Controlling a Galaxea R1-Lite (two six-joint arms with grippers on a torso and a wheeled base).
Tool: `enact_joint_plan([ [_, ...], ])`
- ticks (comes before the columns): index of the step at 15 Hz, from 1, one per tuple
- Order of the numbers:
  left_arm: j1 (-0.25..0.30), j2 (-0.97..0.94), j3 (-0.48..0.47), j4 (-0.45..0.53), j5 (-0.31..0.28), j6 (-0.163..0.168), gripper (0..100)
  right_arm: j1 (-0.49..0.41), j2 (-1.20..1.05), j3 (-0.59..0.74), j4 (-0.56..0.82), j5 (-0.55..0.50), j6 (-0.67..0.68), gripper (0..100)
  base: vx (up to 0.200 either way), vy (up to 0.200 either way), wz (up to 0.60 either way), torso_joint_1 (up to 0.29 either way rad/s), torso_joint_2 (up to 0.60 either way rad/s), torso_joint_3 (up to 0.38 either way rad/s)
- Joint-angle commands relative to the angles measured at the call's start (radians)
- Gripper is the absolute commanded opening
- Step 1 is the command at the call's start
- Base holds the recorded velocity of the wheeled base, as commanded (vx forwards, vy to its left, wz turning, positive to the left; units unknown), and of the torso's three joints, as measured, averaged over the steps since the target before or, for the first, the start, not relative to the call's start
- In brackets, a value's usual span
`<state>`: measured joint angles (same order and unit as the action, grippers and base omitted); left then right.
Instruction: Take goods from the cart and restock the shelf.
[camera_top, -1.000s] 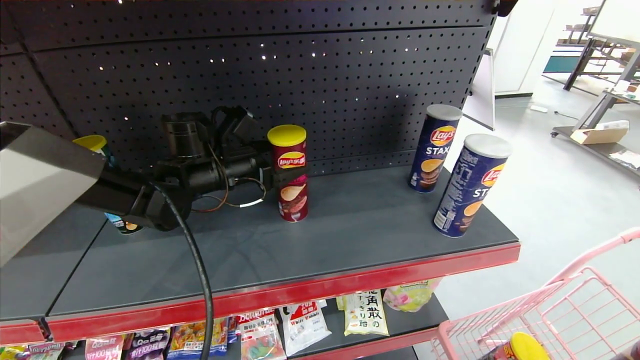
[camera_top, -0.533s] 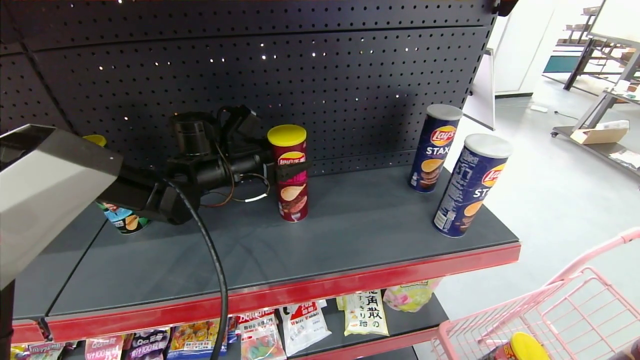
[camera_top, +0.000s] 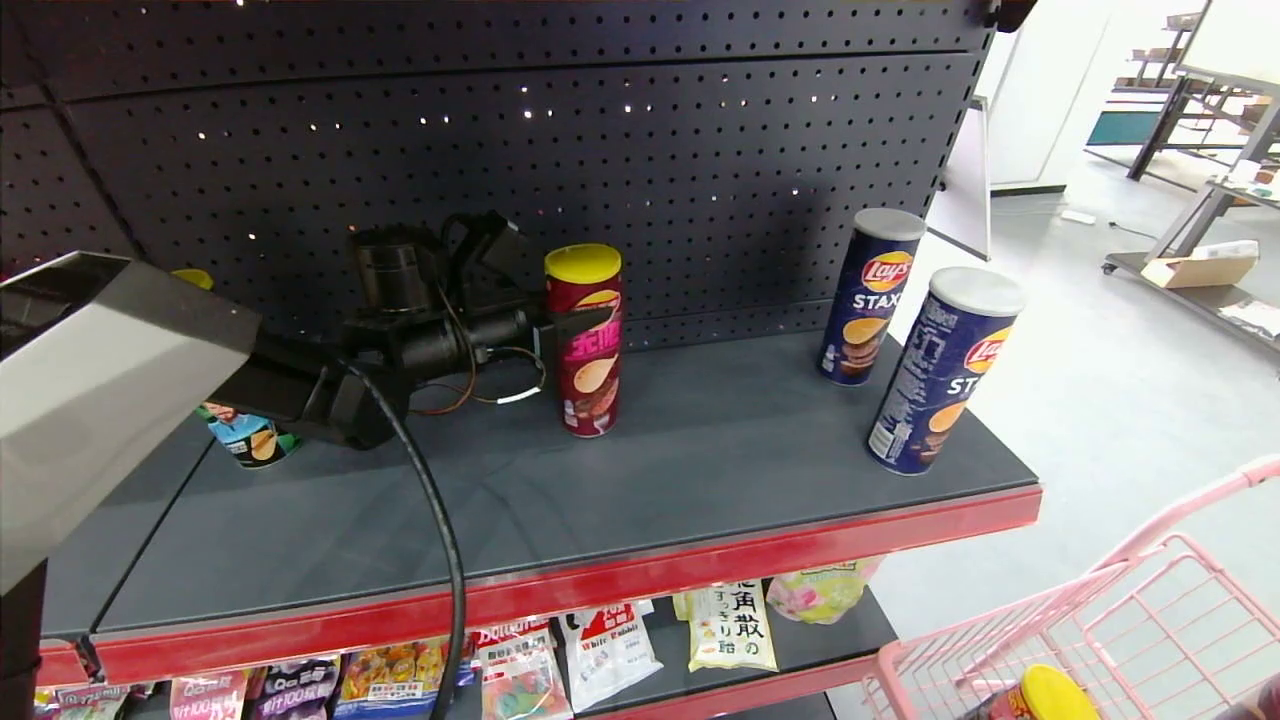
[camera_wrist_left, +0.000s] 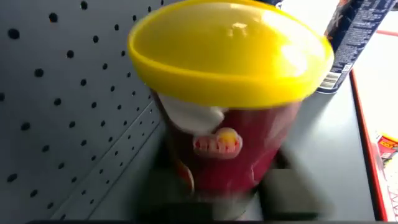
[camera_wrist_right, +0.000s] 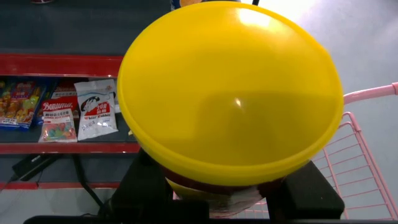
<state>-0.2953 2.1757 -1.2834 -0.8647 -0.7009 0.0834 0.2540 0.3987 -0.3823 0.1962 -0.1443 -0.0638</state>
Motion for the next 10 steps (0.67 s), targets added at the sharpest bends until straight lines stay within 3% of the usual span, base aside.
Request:
enact_joint_plan([
  [1,-0.001,-0.024,0.021,-0.014,-0.008,-0.004,0,0.001,0.002,0.000,0.000,0.000,0.002,0,0.000,0.000,0.00,0.000,0.00,0.000],
  [2,0.001,-0.047,0.045,-0.020,-0.025,-0.008,0,0.001,0.002,0.000,0.000,0.000,0.002,0,0.000,0.000,0.00,0.000,0.00,0.000],
  [5,0.018,-0.169,0.196,-0.020,-0.147,-0.007,0,0.001,0.009,-0.003,0.000,0.000,0.002,0,0.000,0.000,0.00,0.000,0.00,0.000],
  [7,0.021,-0.244,0.302,-0.034,-0.186,-0.005,0,0.001,0.012,-0.004,0.000,0.000,0.002,0,0.000,0.000,0.00,0.000,0.00,0.000],
  [10,0.031,-0.284,0.434,-0.151,-0.238,-0.005,0,0.001,0.015,-0.010,0.000,0.000,0.002,0,0.000,0.000,0.00,0.000,0.00,0.000],
])
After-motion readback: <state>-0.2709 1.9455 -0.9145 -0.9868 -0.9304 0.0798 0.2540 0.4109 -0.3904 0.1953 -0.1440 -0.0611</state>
